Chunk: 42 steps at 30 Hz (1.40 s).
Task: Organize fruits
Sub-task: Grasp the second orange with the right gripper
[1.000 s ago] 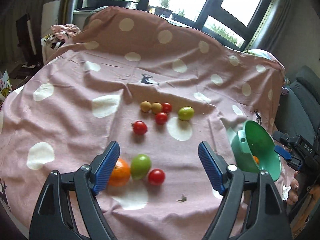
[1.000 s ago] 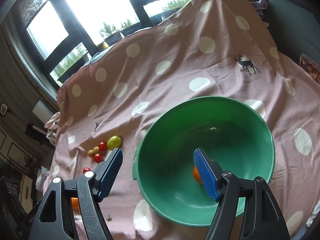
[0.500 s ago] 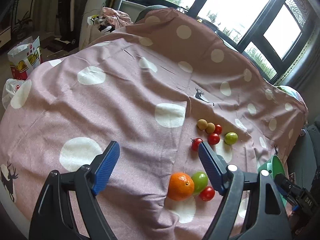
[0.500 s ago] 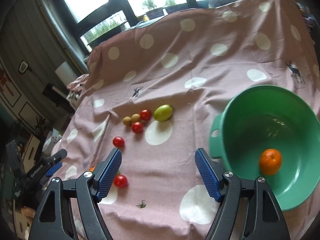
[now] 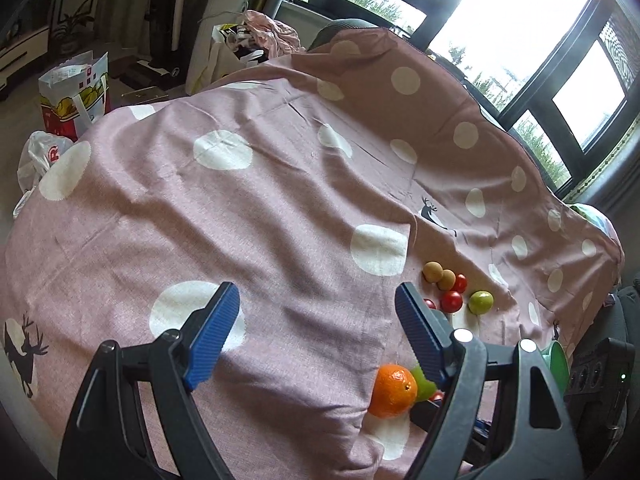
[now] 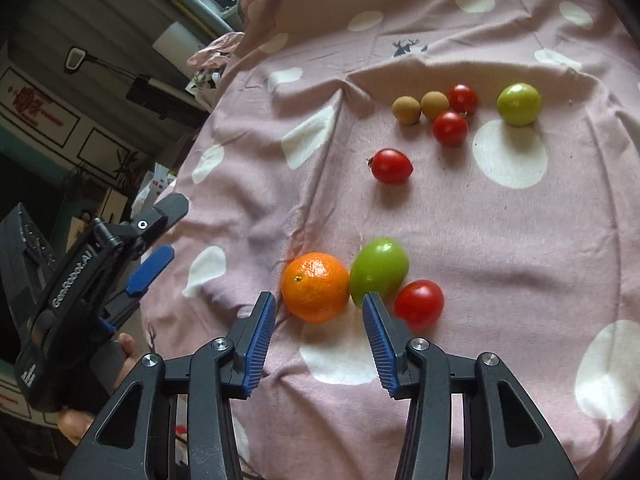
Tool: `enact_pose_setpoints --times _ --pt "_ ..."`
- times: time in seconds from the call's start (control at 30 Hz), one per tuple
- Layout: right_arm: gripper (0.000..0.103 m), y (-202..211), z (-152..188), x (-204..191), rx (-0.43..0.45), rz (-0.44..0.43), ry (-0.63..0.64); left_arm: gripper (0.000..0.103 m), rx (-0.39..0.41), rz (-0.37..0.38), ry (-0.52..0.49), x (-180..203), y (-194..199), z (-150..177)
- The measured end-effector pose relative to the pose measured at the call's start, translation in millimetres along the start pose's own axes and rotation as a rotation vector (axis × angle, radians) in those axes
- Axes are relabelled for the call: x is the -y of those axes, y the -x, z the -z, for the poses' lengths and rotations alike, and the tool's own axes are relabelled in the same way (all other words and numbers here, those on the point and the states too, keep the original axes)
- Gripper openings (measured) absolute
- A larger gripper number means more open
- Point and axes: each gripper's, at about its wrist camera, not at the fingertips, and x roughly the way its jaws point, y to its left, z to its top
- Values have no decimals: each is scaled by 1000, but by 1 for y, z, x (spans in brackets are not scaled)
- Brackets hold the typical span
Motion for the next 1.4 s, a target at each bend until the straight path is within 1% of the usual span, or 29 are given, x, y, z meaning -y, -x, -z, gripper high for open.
enact_pose_setpoints --times 0.07,0.13,0.23,0.4,0.47,0.5,0.63,0.73,0.8,0.83,0.87,0.9,0.97,1.03,1.07,1.1,1.13,1.17,1.2,1.27,1.3,1.33,1.37,1.4 --pt "48 -5 2 -1 1 -10 -23 80 -5 10 4 -1 -1 -1" --pt "48 -9 2 -1 8 5 -35 80 -4 8 4 -1 -1 -1" --pt "48 -14 -1 -3 4 -7 -48 80 -3 9 1 -1 0 0" --pt "48 -22 -3 -7 31 48 -33 80 -6 13 -8 1 0 0" --pt "47 -27 -3 -4 15 49 -38 80 -7 9 -18 2 -1 1" --pt "47 -27 -2 -3 22 42 -37 80 -7 9 -23 3 -1 1" --pt "45 -20 1 -4 41 76 -10 80 -5 13 -45 8 -1 4" --pt "45 0 0 1 58 46 -14 80 -10 21 -67 14 -1 7" --pt "45 16 0 6 72 48 -6 80 -18 30 -90 20 -3 10" --pt "43 23 0 9 80 66 -6 80 -23 36 -102 24 -3 12" --pt "32 30 1 13 89 89 -3 79 -30 44 -115 28 -4 14" --pt "27 36 1 17 94 105 -2 79 -39 56 -130 33 -5 17" --pt "25 46 3 30 97 110 -23 79 -53 76 -167 43 -8 23" --pt "25 46 4 42 91 185 -33 79 -72 86 -197 53 -12 29" --pt "25 45 4 48 88 208 -41 79 -88 95 -206 56 -15 31" --pt "25 43 5 56 88 199 -60 76 -105 107 -213 59 -17 34" --pt "25 43 5 63 88 173 -86 73 -128 117 -227 62 -18 36" --pt "25 42 5 70 87 148 -111 68 -154 130 -244 65 -19 39" --pt "26 42 4 74 83 143 -128 65 -173 156 -259 68 -19 41" --pt "26 42 3 77 71 148 -127 63 -200 215 -286 73 -17 45" --pt "26 42 3 77 70 130 -128 63 -216 234 -305 76 -16 48" --pt "27 43 3 77 68 101 -135 62 -234 248 -324 79 -16 50" --pt "32 44 4 77 68 63 -145 61 -254 257 -342 82 -17 53" --pt "34 45 4 77 69 32 -154 60 -279 267 -356 84 -18 56"
